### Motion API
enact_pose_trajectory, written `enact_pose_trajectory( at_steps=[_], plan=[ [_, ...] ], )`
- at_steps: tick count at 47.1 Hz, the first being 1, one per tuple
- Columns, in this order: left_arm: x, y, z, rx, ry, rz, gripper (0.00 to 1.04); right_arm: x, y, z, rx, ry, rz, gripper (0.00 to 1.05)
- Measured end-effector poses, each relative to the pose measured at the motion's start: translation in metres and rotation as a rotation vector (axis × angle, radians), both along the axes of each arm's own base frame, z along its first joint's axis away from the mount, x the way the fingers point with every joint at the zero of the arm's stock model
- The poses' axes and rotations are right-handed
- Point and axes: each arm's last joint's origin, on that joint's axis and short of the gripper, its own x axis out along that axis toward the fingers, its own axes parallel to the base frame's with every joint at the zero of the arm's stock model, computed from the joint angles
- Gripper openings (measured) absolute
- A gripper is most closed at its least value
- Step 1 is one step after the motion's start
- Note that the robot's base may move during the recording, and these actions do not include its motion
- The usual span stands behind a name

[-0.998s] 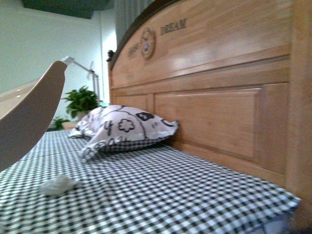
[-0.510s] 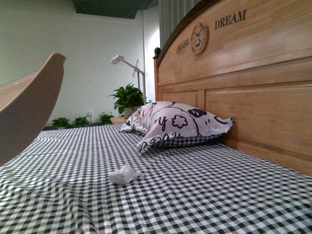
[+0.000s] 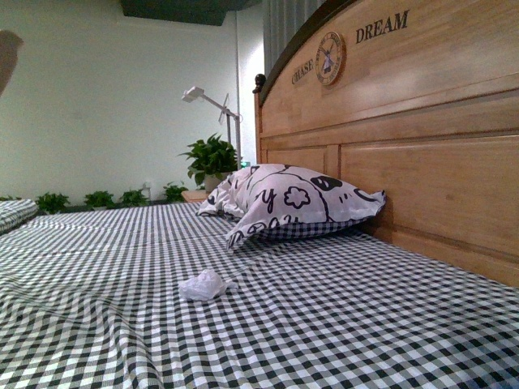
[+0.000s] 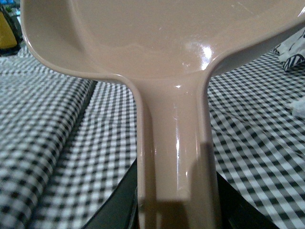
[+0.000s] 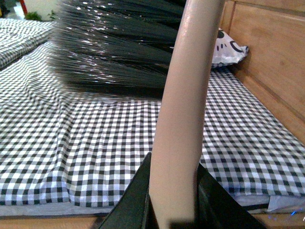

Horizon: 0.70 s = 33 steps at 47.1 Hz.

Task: Clean up trash

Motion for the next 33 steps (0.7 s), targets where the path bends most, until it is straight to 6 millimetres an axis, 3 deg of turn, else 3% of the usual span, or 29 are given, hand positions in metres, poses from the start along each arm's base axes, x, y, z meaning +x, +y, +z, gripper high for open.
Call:
enact_pose_trajectory(
  at_steps=[8,17,22,33],
  plan=[
    [0.027,0.033,0.033,0.052,0.053,-0.055,0.25,0.028,0.006,0.039,-0.083,0.016,0.031,0.17],
    [0.074,0.050,0.052,0.160,0.208,-0.285,0.25,0.085,0.023,0.077,-0.263,0.103,0.051,0.17],
    [0.095,0.060,0.049,0.220,0.302,-0.322,0.25,0.117,0.032,0.084,-0.377,0.153,0.019,0.17],
    [0.118,0.077,0.019,0.288,0.445,-0.435,0.25,0.161,0.052,0.093,-0.552,0.182,-0.019,0.17]
  ],
)
